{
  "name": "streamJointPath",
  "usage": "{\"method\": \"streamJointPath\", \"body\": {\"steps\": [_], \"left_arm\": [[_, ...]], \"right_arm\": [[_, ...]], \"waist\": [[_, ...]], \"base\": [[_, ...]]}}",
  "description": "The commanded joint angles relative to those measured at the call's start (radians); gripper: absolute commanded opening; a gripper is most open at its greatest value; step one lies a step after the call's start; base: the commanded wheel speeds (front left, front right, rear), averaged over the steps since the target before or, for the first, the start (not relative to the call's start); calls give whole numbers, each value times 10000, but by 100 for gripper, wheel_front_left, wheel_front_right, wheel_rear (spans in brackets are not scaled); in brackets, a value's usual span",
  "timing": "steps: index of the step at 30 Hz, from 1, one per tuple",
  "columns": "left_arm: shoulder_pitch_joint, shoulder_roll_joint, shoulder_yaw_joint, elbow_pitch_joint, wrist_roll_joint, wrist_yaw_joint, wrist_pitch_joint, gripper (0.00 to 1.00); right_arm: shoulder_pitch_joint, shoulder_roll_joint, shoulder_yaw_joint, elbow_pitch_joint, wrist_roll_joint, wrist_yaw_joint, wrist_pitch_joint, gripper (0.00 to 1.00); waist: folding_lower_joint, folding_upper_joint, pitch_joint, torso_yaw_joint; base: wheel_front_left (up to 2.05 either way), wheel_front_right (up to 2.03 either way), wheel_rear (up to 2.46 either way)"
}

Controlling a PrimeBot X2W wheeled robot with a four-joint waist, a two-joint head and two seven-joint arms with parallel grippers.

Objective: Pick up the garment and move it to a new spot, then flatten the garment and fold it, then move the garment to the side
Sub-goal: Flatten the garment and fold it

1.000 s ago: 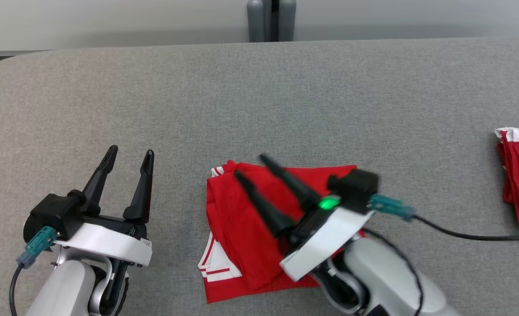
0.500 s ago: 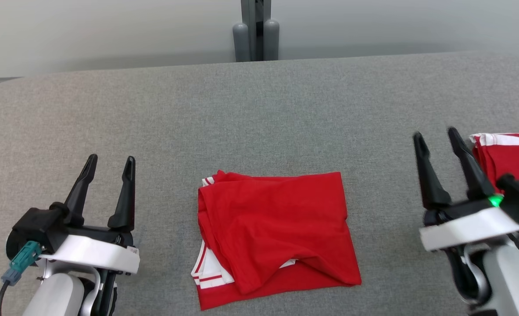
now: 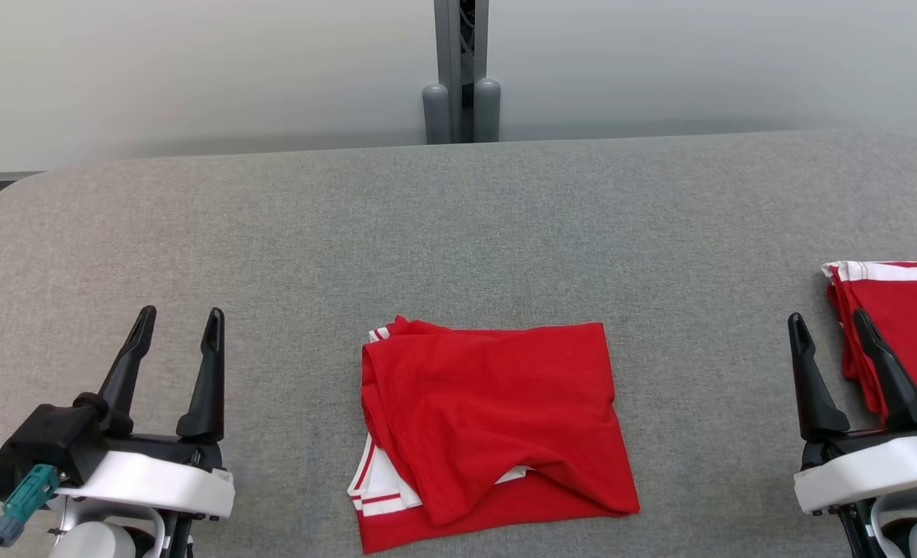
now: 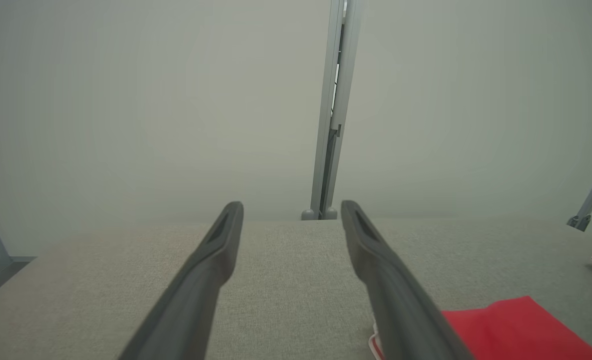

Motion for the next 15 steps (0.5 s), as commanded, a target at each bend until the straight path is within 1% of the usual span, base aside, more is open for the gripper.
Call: {"method": "streamJointPath", "body": {"steps": [1,11,15], "left_arm": [[54,79,63,-73,-31,20,1,100],[117,175,-7,-272,-63,152,127,100],[36,177,-56,-360,-59,180,171,100]], "right_arm": [[130,-19,-74,-108,-47,1,69,100],[138,83,-139,-405,-63,1,243,100],[-79,19,46,-372,14,1,379,100]], "waist": [[0,-1,-26,18],[0,-1,6,91],[0,-1,59,187]], "base": [[0,0,0],[0,0,0],[0,0,0]]}}
